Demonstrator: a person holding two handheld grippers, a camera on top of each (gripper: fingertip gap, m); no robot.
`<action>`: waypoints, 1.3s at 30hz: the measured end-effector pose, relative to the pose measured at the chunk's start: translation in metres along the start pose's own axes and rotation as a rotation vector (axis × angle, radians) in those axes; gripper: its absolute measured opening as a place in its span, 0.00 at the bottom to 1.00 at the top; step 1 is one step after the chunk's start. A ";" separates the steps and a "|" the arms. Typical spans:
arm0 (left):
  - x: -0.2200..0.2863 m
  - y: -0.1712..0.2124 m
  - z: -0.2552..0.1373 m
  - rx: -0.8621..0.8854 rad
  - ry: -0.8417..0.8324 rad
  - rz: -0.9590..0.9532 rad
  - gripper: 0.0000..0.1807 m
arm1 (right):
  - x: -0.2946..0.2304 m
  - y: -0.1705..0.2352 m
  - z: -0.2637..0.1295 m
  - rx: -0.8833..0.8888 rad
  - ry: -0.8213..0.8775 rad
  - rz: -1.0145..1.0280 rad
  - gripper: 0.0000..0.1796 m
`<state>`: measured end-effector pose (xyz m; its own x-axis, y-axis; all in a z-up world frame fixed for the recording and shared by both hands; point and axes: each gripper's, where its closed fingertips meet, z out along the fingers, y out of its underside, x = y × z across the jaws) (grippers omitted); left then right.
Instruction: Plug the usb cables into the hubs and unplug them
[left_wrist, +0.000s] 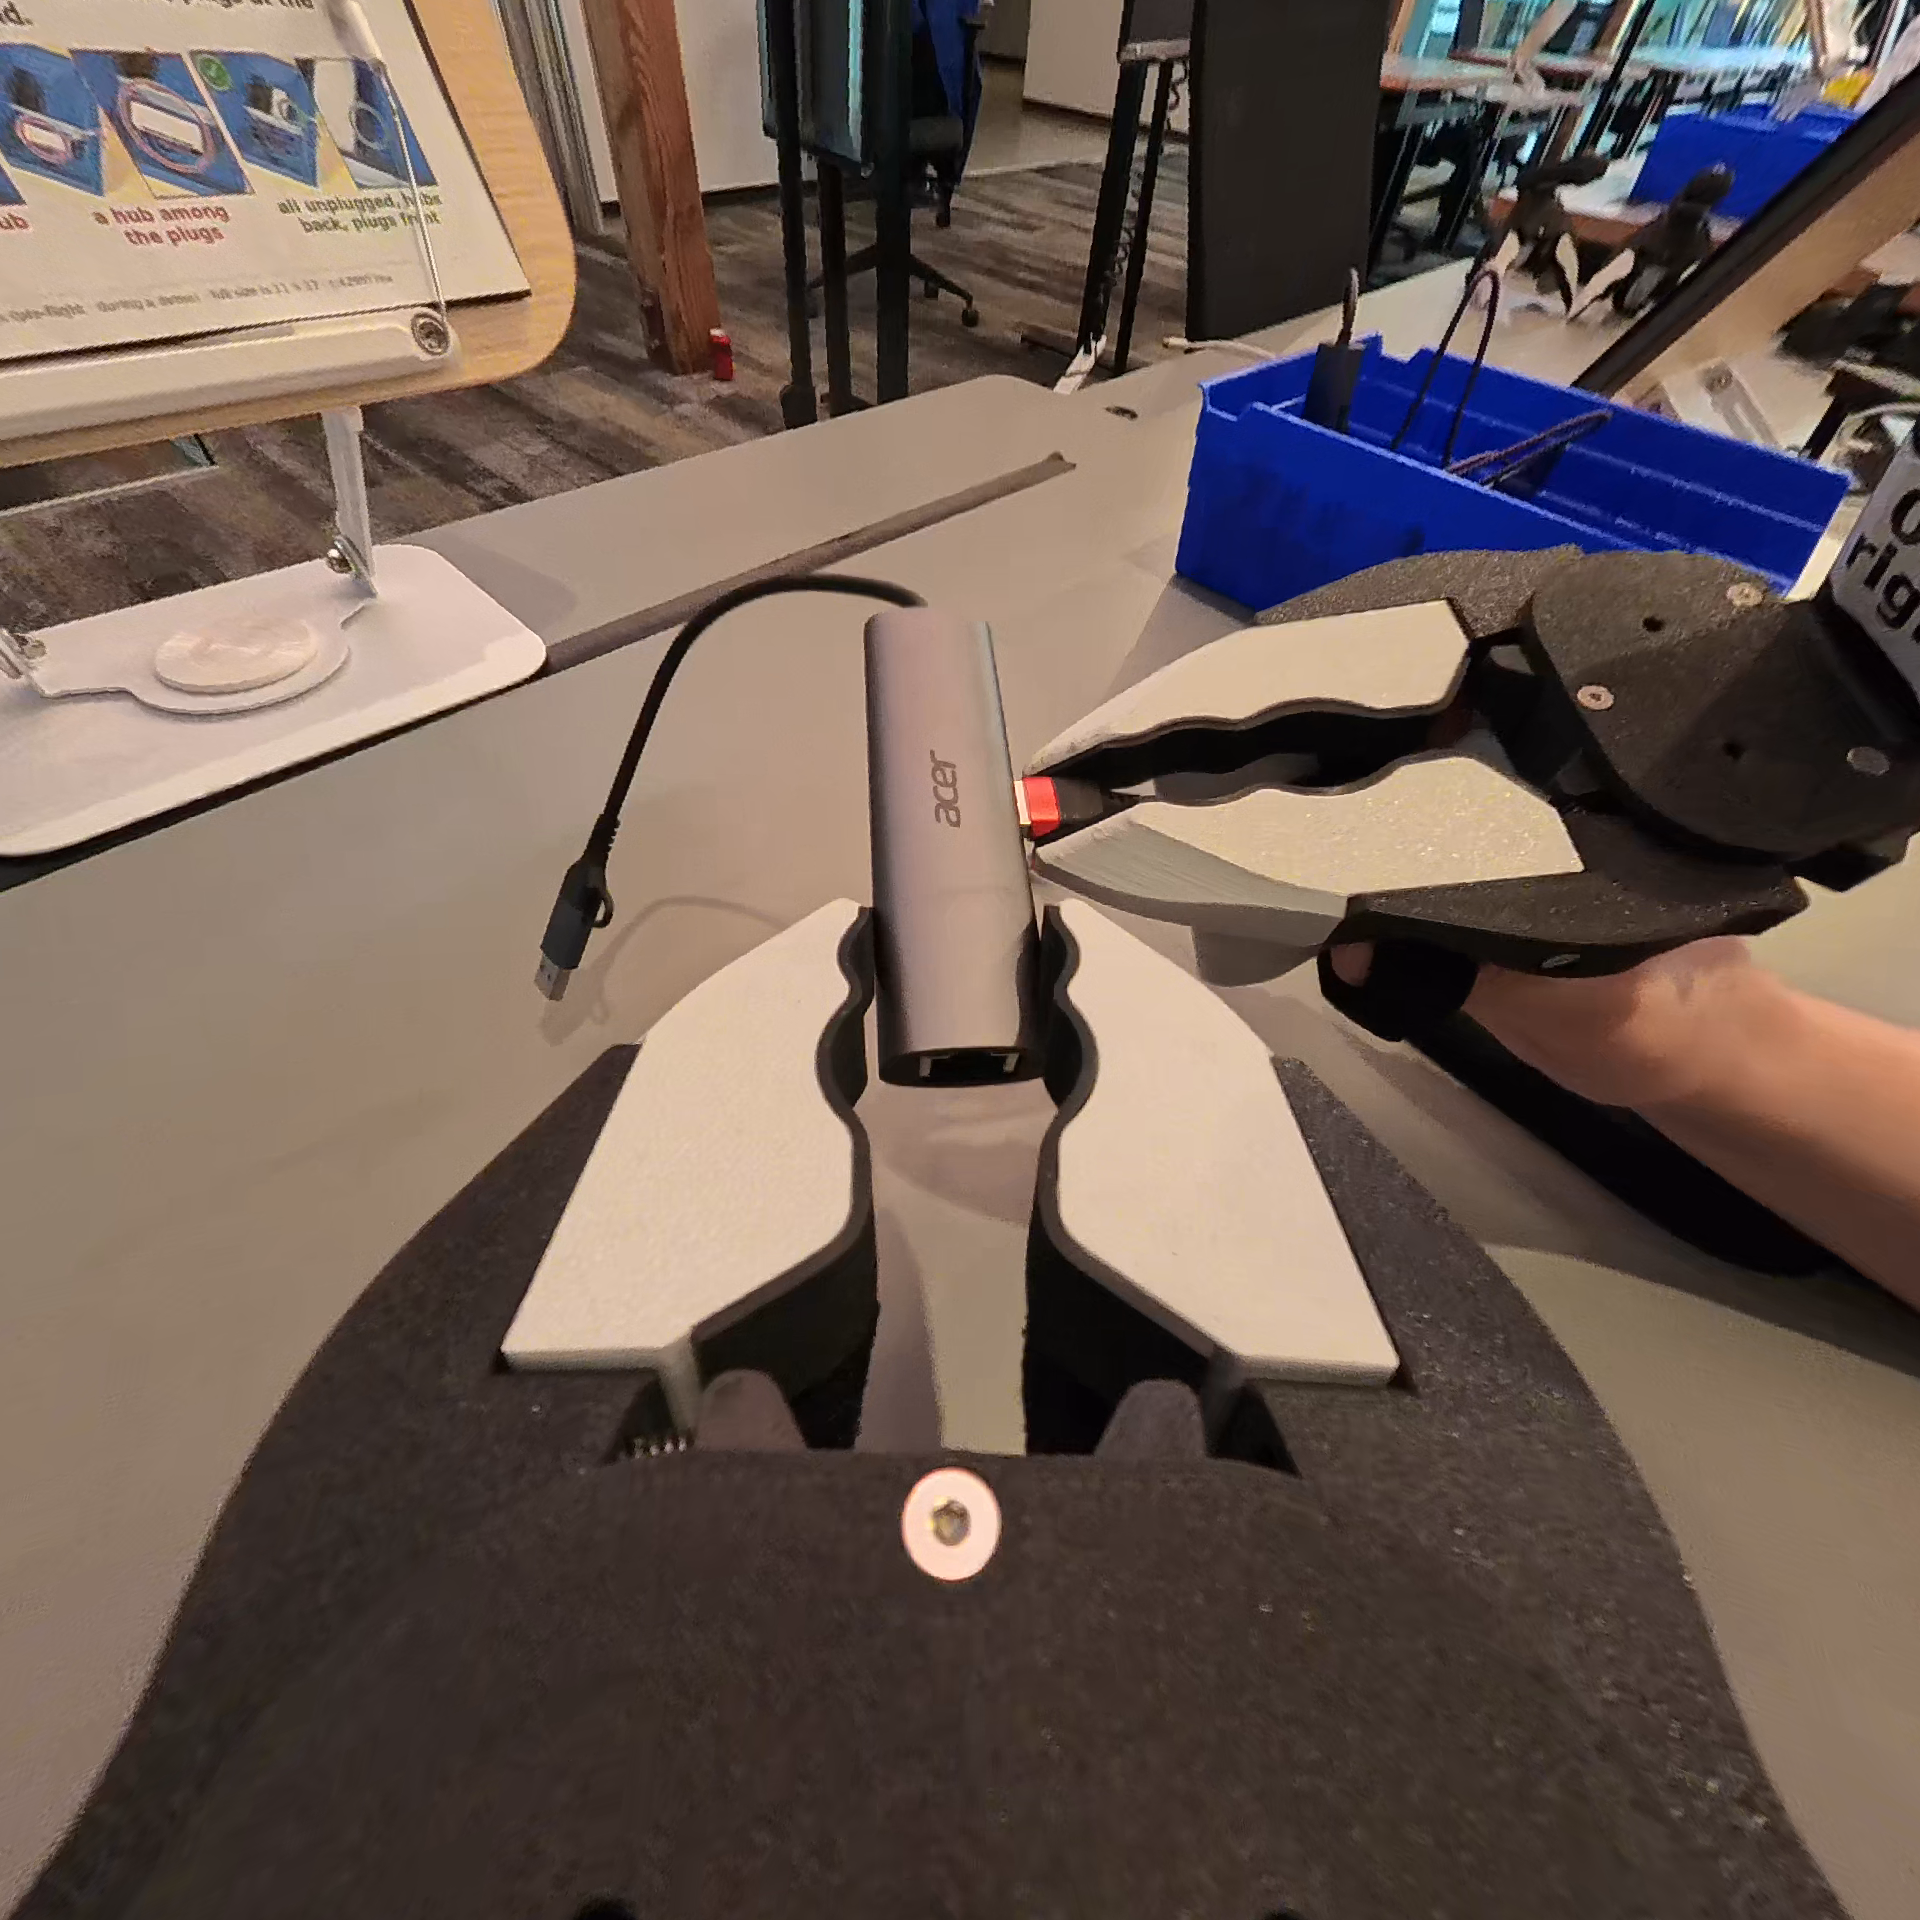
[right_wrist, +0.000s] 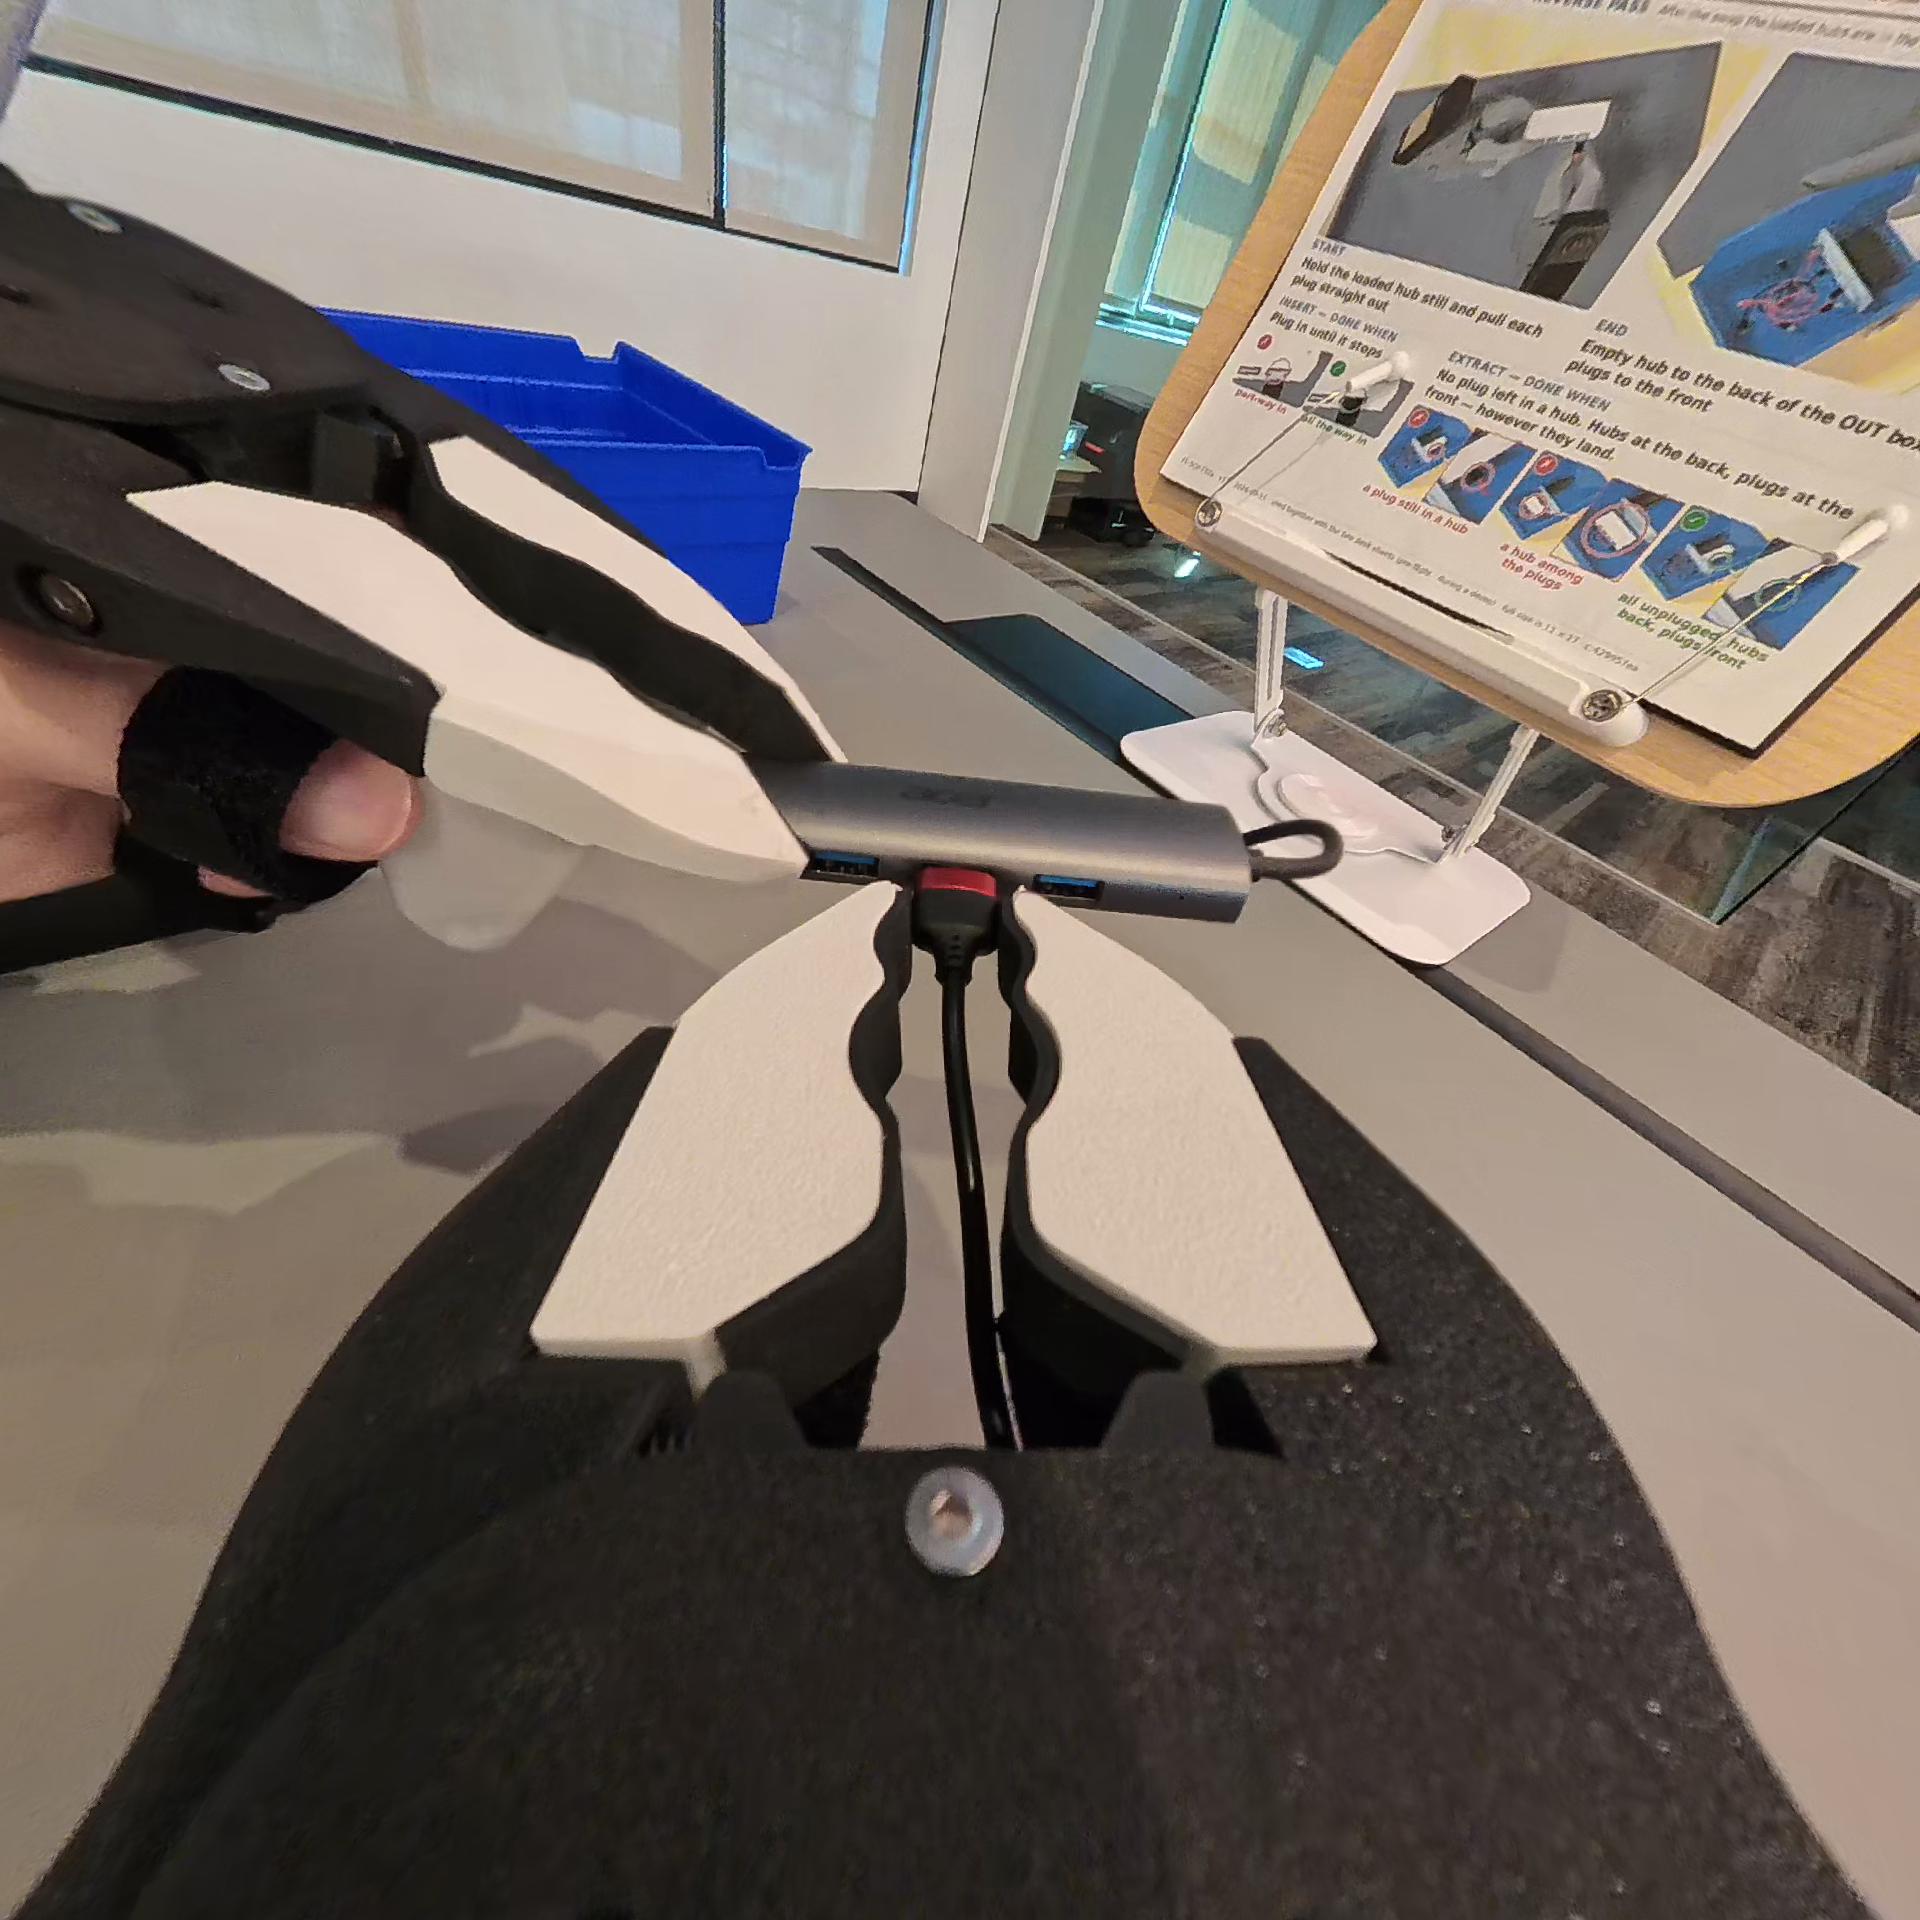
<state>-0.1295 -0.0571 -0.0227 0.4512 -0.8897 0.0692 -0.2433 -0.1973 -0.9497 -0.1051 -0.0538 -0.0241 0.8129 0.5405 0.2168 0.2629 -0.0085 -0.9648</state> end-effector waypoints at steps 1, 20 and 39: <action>0.000 -0.002 0.000 0.022 0.000 0.002 0.17 | 0.000 0.000 0.000 0.001 0.001 -0.014 0.08; -0.002 -0.018 -0.008 0.134 -0.032 0.055 0.20 | -0.001 -0.003 -0.005 -0.027 0.051 -0.089 0.08; 0.001 -0.016 0.001 0.203 -0.041 -0.046 0.18 | 0.001 -0.006 -0.006 -0.011 0.062 -0.051 0.08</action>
<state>-0.1241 -0.0548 -0.0073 0.4934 -0.8634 0.1051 -0.0454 -0.1463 -0.9882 -0.1025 -0.0583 -0.0170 0.8290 0.4872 0.2745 0.3098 0.0086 -0.9508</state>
